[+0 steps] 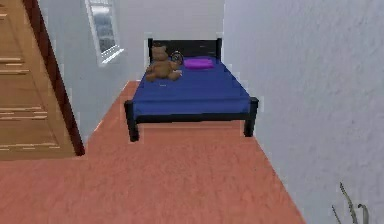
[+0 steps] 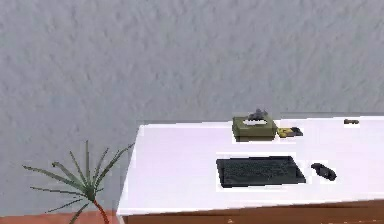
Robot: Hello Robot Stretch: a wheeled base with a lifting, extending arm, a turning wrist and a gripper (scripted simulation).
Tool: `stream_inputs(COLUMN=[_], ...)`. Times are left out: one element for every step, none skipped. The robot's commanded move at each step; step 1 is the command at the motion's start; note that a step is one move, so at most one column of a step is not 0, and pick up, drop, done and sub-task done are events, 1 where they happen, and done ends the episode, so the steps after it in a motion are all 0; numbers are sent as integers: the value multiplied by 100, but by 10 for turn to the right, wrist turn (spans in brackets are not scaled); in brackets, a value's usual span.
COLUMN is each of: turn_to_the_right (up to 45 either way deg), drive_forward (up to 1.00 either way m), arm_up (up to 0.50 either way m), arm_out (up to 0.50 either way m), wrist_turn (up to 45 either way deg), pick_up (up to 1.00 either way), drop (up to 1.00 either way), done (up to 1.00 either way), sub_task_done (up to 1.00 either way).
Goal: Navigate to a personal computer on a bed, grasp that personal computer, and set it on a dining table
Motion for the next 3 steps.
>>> stream_inputs(turn_to_the_right=[-450, -270, 0], drive_forward=[0, 0, 100], arm_up=[0, 0, 0], arm_out=[0, 0, 0], wrist_turn=[0, 0, 0], pick_up=[0, 0, 0], drop=[0, 0, 0], done=[0, 0, 0], sub_task_done=[0, 0, 0])
